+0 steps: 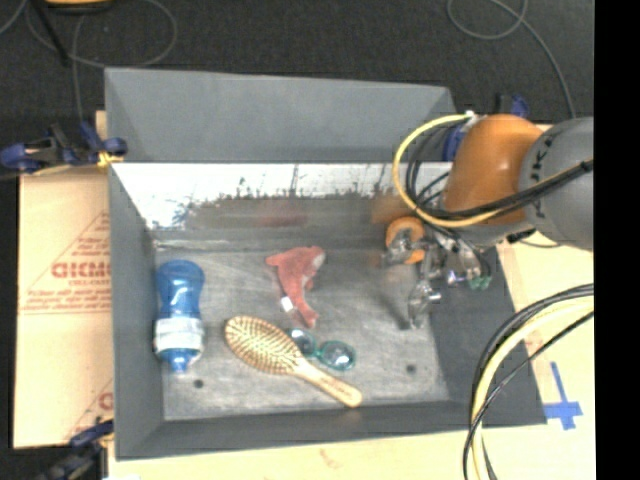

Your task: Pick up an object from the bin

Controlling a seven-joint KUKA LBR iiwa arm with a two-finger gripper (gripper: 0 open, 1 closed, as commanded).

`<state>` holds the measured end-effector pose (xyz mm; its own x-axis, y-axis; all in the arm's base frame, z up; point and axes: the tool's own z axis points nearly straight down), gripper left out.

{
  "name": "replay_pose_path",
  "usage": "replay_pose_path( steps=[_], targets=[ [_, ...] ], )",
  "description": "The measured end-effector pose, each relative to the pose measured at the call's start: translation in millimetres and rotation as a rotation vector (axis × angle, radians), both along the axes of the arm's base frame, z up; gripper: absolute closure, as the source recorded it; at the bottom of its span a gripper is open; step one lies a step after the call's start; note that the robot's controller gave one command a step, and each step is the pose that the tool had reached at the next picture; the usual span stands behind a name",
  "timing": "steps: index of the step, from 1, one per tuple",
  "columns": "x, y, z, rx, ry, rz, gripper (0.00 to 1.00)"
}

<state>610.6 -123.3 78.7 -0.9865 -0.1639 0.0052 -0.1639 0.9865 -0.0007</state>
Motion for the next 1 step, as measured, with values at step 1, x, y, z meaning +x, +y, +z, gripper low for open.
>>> replay_pose_path(
  steps=[1],
  targets=[
    [16.3,-9.6,-0.9,0.000,-0.011,0.336,0.00]
  ],
)
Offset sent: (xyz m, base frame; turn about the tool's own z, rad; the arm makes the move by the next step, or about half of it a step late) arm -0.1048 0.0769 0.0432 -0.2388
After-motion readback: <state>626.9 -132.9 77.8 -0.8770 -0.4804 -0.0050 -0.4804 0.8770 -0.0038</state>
